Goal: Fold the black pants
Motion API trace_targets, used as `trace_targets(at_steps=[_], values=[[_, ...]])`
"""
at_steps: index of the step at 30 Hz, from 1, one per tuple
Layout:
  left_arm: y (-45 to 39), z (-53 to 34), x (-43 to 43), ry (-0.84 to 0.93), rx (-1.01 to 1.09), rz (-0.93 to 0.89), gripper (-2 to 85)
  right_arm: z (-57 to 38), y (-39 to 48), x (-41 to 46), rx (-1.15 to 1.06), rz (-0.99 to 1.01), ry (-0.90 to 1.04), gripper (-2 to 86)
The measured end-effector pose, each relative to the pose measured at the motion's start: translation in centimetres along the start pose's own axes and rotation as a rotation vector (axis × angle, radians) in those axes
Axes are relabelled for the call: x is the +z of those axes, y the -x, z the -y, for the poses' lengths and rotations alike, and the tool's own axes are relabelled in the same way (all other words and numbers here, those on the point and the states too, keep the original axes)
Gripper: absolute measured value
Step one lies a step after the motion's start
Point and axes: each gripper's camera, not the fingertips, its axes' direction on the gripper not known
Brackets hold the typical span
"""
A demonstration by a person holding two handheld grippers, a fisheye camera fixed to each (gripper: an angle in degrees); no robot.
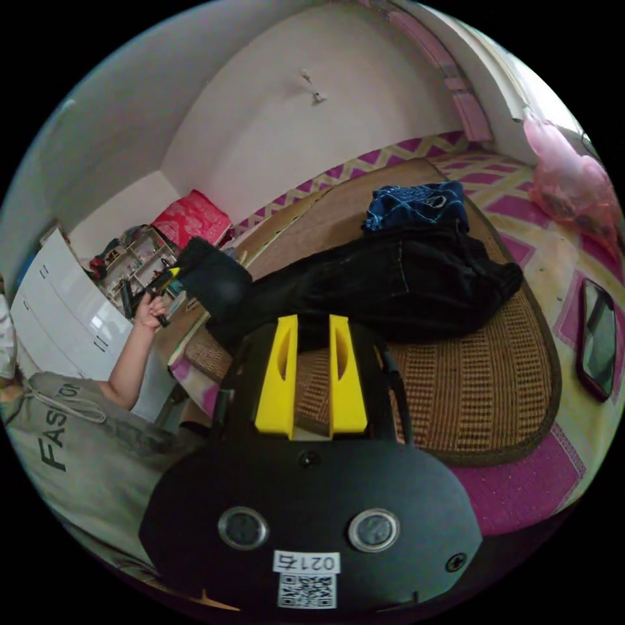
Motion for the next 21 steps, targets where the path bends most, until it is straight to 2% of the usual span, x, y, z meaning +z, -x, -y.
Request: trace_targets(at_steps=[5, 6, 9, 11, 16, 19, 21], values=[[14.9, 0.8, -2.7, 0.081, -0.230, 0.280, -0.5, 0.4, 2.5, 2.5, -0.019, 0.010, 0.029, 7.9], [17.9, 0.5, -2.2, 0.145, -0.288, 0.264, -0.6, 0.6, 3.1, 3.3, -0.029, 0.025, 0.046, 8.0], [22.4, 0.5, -1.8, 0.169, -0.395, 0.230, -0.6, 1.1, 5.4, 6.0, -0.080, 0.025, 0.122, 8.2], [23.9, 1.6, -2.2, 0.134, -0.417, 0.177, -0.6, 1.3, 7.1, 7.4, -0.128, 0.018, 0.168, 8.2], [26.2, 4.6, -2.2, 0.171, -0.403, 0.178, -0.5, 0.9, 13.2, 11.2, -0.315, 0.047, 0.251, 5.4], [27.2, 6.0, -2.6, 0.179, -0.394, 0.174, -0.5, -0.6, 17.1, 16.4, -0.455, -0.084, 0.425, 1.0], [27.7, 7.0, -3.1, 0.181, -0.381, 0.172, -0.4, -1.6, 19.9, 17.6, -0.535, -0.190, 0.421, 0.0]])
